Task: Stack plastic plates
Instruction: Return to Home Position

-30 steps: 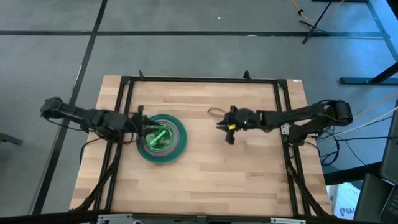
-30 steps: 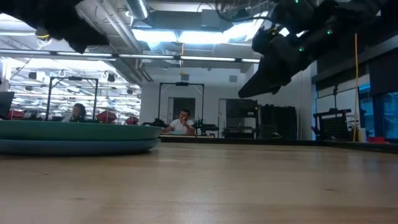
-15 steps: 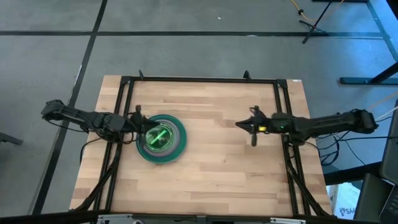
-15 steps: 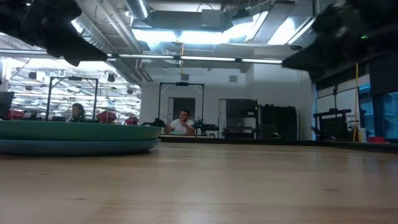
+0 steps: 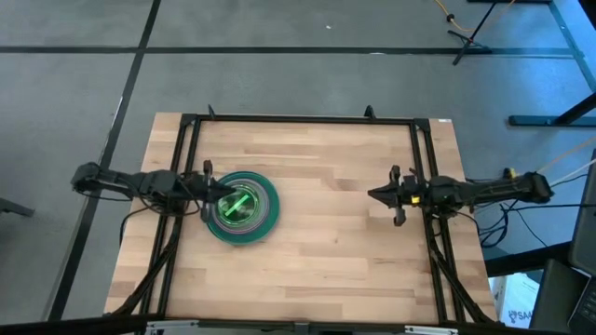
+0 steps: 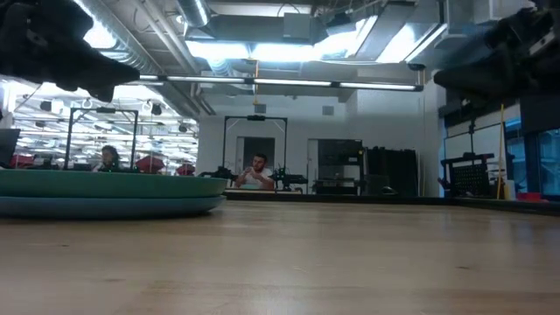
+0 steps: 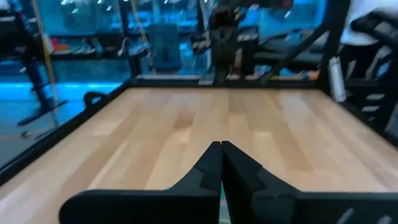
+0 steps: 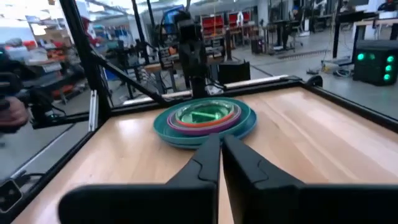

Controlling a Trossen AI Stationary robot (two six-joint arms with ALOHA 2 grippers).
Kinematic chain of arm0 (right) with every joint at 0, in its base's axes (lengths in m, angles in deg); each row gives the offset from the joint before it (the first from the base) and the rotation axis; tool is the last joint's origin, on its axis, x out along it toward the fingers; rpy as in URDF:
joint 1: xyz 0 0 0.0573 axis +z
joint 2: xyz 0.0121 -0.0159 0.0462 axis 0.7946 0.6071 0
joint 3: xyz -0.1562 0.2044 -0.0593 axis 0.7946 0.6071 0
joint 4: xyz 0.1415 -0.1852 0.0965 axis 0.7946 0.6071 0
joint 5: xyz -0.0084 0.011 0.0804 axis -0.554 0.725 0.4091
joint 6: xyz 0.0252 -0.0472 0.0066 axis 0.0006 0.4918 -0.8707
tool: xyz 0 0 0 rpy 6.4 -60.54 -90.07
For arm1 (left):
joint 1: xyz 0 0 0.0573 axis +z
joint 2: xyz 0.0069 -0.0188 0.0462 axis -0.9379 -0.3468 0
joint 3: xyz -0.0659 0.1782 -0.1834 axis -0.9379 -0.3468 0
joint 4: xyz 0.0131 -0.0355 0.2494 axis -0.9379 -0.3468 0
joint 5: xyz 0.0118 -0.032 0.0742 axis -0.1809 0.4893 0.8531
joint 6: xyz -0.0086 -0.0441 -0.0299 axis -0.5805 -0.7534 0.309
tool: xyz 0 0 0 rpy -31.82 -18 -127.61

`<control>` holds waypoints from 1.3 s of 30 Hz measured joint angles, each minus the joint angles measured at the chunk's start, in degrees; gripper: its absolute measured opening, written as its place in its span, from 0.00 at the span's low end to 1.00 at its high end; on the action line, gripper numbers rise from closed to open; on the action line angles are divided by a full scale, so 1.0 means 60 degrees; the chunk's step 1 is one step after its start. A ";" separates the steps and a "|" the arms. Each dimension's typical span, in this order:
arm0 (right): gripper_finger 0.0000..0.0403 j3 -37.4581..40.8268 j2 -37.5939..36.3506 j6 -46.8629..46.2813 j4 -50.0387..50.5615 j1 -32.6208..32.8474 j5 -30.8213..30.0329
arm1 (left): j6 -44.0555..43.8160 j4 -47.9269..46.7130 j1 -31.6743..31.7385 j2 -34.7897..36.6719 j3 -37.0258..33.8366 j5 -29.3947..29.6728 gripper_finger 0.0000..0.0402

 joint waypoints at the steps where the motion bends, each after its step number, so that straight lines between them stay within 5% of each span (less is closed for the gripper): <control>1: 0.03 0.0064 -0.0245 -0.0021 0.0121 0.0000 0.0036 | 0.0036 -0.0031 0.0120 0.0348 -0.0139 -0.0269 0.00; 4: 0.03 0.0065 -0.0879 -0.0028 0.0599 0.0000 0.0077 | 0.0099 -0.0205 0.0553 0.1226 -0.0422 -0.0889 0.00; 12: 0.03 0.0065 -0.1822 -0.0010 0.1623 -0.0004 0.0089 | 0.0536 0.0811 0.1308 0.1226 -0.0829 -0.2047 0.00; 19: 0.03 0.0065 -0.1716 -0.0190 0.2446 -0.0011 0.0007 | 0.0772 0.0928 0.1404 0.1217 -0.0825 -0.0860 0.00; 39: 0.03 0.0062 -0.1719 -0.0197 0.2550 -0.0007 0.0026 | 0.0764 0.0903 0.1404 0.1213 -0.0825 -0.0815 0.00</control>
